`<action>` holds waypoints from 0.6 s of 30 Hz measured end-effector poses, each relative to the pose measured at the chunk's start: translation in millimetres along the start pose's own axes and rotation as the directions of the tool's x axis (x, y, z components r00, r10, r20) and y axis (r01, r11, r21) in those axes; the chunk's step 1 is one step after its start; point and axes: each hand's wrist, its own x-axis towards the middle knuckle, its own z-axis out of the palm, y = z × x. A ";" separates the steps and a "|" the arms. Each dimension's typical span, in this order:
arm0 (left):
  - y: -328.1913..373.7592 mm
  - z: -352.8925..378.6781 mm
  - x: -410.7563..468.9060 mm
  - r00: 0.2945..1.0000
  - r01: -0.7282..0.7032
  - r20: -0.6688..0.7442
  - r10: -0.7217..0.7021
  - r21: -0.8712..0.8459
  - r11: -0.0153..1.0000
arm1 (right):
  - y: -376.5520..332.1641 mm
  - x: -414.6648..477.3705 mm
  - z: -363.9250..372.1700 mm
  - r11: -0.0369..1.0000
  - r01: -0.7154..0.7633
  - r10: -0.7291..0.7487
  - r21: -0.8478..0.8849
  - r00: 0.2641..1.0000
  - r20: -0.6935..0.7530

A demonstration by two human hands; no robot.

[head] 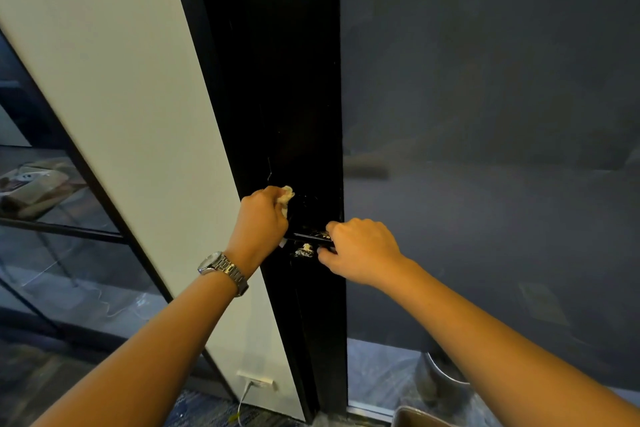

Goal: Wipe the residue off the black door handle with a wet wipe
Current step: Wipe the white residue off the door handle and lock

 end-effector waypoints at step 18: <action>29.9 -4.9 7.2 0.880 -0.456 0.149 0.451 0.527 0.717 | 0.4 -0.6 0.2 0.999 0.003 -0.003 -0.033 1.000 -0.012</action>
